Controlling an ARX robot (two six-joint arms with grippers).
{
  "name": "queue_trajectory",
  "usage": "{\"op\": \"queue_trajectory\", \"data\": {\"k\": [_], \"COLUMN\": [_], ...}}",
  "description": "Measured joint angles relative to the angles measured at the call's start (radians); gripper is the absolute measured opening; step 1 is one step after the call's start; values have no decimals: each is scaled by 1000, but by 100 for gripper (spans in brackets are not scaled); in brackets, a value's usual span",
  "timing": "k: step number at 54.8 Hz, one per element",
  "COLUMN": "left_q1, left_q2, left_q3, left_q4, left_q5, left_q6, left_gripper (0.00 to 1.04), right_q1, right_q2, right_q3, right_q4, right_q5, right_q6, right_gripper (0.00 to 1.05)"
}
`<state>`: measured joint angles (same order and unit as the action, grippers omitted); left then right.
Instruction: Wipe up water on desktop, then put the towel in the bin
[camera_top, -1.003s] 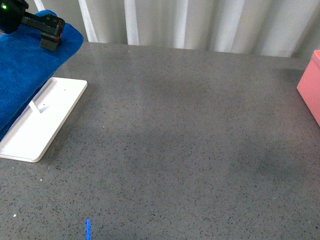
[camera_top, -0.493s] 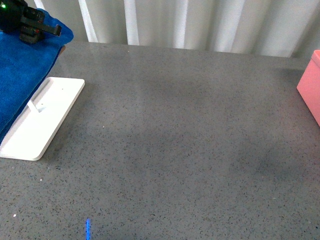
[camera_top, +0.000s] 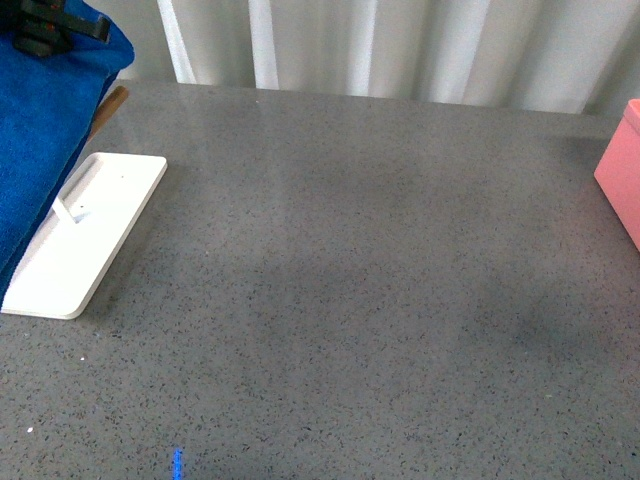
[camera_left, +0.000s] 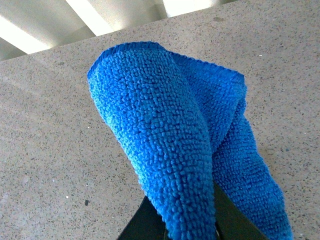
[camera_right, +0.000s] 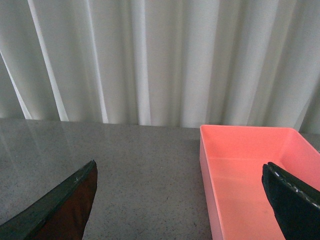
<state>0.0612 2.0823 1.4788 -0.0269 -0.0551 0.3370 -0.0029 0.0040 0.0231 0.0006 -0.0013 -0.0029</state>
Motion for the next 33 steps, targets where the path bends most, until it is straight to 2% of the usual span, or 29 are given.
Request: {"op": "queue_trajectory", "data": {"k": [19,33], "left_q1": [-58,-137], "left_q2": [-160,-294], "left_q3": [67,89], "left_q4": [-67,-34], "left_q5": [123,242], "left_q6": [-182,-350], "left_gripper": [6,6], "right_q1": [0,0], "right_q2": [0,0], "right_q3": [0,0], "right_q4": [0,0], "right_q5": [0,0], "right_q6": [0,0], "right_gripper": [98,98]}}
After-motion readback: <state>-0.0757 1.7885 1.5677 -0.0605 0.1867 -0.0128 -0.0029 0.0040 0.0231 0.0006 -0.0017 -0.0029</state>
